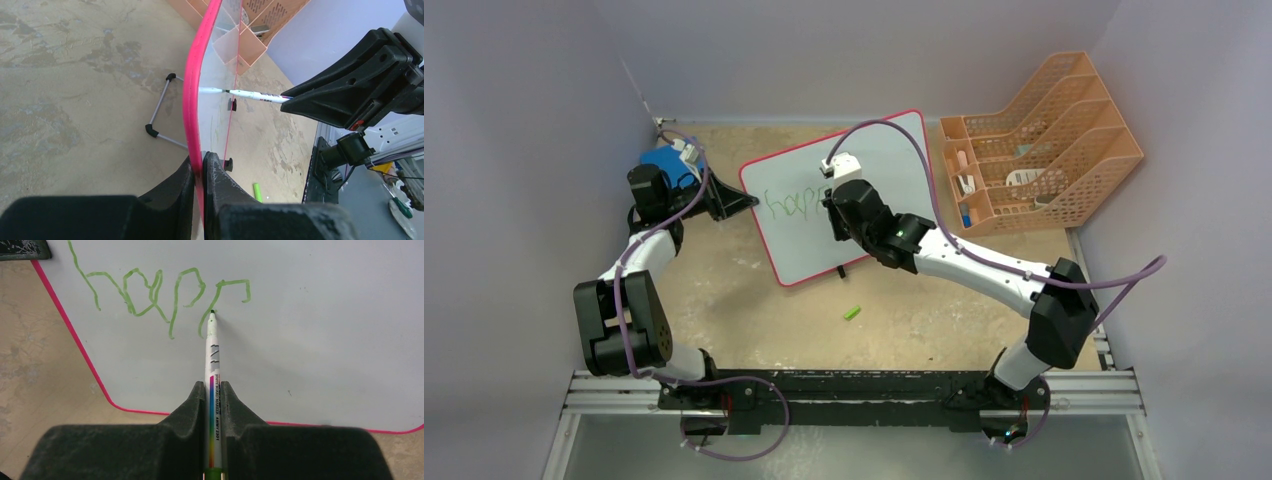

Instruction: Write a sentence on the whiteboard

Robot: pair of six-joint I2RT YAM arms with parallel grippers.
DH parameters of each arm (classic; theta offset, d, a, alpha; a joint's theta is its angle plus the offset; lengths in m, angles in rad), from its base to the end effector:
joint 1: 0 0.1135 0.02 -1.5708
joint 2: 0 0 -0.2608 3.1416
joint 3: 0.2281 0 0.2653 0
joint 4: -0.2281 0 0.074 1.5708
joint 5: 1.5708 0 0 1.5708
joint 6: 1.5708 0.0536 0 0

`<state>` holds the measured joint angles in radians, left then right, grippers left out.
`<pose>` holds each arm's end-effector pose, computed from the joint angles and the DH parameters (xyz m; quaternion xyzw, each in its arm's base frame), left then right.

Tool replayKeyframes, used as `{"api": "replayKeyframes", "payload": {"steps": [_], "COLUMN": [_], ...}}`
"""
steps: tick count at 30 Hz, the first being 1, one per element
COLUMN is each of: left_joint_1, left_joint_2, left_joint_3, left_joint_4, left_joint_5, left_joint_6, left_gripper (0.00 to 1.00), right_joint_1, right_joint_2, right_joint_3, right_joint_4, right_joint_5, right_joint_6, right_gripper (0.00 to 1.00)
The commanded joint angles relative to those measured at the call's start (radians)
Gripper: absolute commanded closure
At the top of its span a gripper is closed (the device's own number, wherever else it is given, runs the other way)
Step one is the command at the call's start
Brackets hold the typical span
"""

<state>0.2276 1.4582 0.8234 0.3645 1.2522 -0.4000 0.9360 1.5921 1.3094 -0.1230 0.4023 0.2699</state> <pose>0.3250 0.0230 0.2435 0.1383 0.7230 -0.5069 0.4486 0.2563 0.3127 0.3111 -0.1636 0.8092 0.1683 0.5386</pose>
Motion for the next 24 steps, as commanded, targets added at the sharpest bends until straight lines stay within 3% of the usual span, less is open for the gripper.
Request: {"api": "replayKeyframes", "payload": {"steps": [1,24], "left_joint_1": [-0.017,-0.017], "left_joint_2": [-0.024,-0.024], "left_joint_3": [0.019,0.019], "left_joint_4": [-0.002,-0.002], "left_joint_5": [0.007,0.008], "left_joint_6": [0.043,0.043], "left_gripper": [1.00,1.00], "right_joint_1": [0.003,-0.023], "right_joint_2": [0.004,-0.007], "right_joint_3": [0.048,0.033], "right_joint_4": [0.020,-0.010], "right_joint_5": [0.017,0.057], "right_joint_6": [0.014,-0.004], "right_gripper": [1.00,1.00]}}
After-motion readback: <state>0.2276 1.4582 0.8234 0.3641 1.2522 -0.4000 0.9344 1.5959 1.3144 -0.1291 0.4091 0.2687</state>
